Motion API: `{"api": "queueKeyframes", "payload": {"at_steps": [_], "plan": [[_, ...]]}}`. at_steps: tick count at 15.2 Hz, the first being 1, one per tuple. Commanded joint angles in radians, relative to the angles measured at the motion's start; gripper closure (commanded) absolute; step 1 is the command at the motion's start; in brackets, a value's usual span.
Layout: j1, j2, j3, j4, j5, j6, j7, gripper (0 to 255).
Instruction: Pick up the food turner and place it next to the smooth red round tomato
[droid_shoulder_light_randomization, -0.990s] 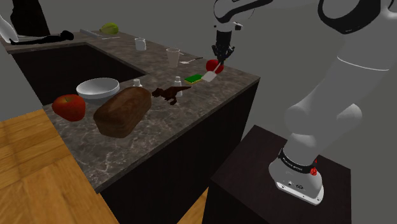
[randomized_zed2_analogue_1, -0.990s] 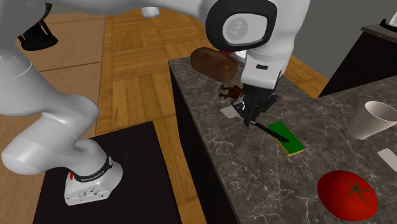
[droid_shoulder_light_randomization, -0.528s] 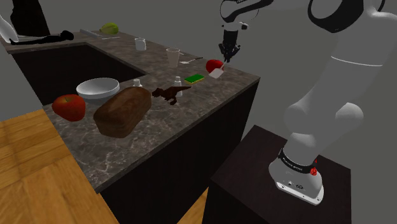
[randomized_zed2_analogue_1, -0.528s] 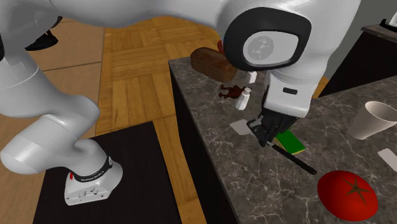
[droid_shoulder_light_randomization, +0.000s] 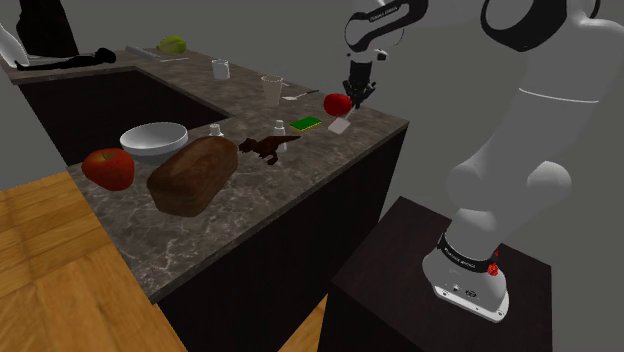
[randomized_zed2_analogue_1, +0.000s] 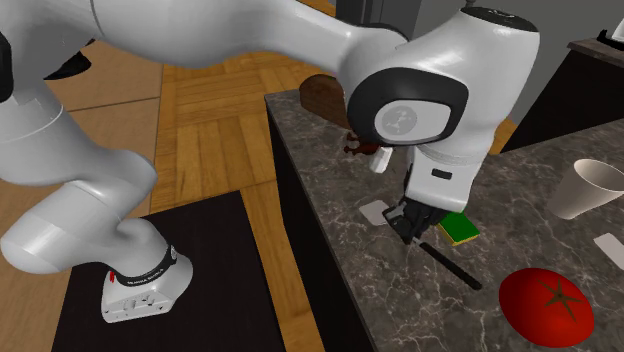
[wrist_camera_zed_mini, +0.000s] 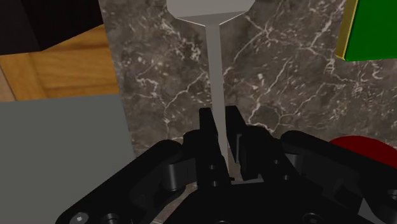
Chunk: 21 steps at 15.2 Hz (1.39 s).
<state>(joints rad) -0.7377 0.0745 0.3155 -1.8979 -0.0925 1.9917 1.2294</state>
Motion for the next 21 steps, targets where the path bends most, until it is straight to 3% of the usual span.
{"api": "queueKeyframes", "payload": {"at_steps": [1,21], "plan": [[0.000,0.008,0.000,-0.017,-0.004,0.025,0.004,255],[0.008,0.118,-0.010,-0.157,-0.061,0.266,0.053,255]]}}
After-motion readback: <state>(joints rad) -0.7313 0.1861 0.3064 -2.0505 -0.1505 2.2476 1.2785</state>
